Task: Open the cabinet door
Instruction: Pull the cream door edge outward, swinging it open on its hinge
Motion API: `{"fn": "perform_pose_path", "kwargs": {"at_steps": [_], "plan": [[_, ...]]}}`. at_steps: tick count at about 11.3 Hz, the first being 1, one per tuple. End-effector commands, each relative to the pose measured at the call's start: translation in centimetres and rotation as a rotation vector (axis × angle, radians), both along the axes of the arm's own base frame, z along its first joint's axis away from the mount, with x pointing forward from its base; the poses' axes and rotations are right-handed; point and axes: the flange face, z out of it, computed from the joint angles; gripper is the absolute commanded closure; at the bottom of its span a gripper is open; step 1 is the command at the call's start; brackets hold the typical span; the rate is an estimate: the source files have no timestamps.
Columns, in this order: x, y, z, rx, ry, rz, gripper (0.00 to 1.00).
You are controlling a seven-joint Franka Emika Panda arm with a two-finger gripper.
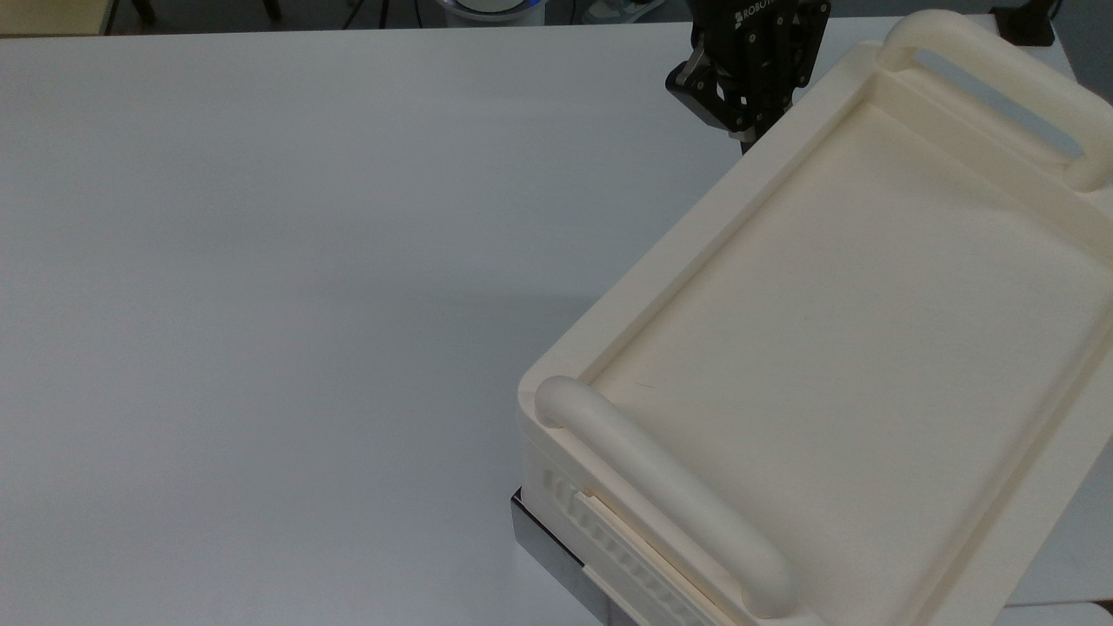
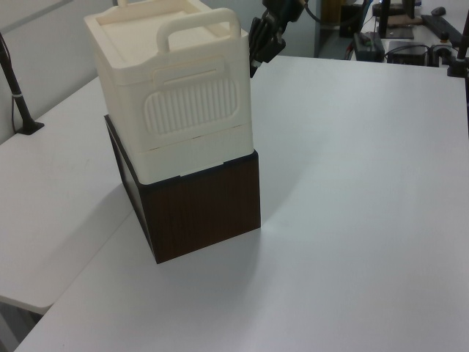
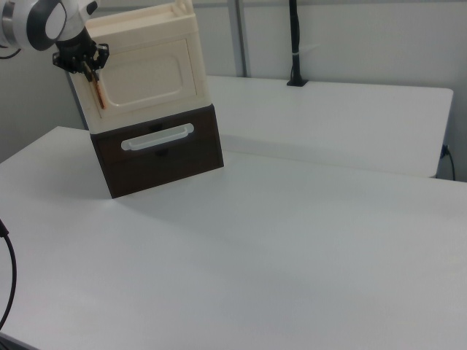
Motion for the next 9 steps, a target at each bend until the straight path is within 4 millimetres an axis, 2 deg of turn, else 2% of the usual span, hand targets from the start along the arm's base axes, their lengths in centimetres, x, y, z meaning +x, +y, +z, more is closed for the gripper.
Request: {"fn": "perform_pose_path", "kwargs": {"at_steps": [1, 4, 8, 9], "plan": [[-0.7, -2.2, 1.1, 0.005, 0.048, -0.041, 1.0], [-2.0, -5.2, 2.2, -0.018, 0.105, -0.073, 1.0], [-2.5, -8.5, 1.4, -0.039, 0.163, -0.118, 0.97], [-2.8, -9.6, 1.7, -0.045, 0.182, -0.131, 0.89]]}}
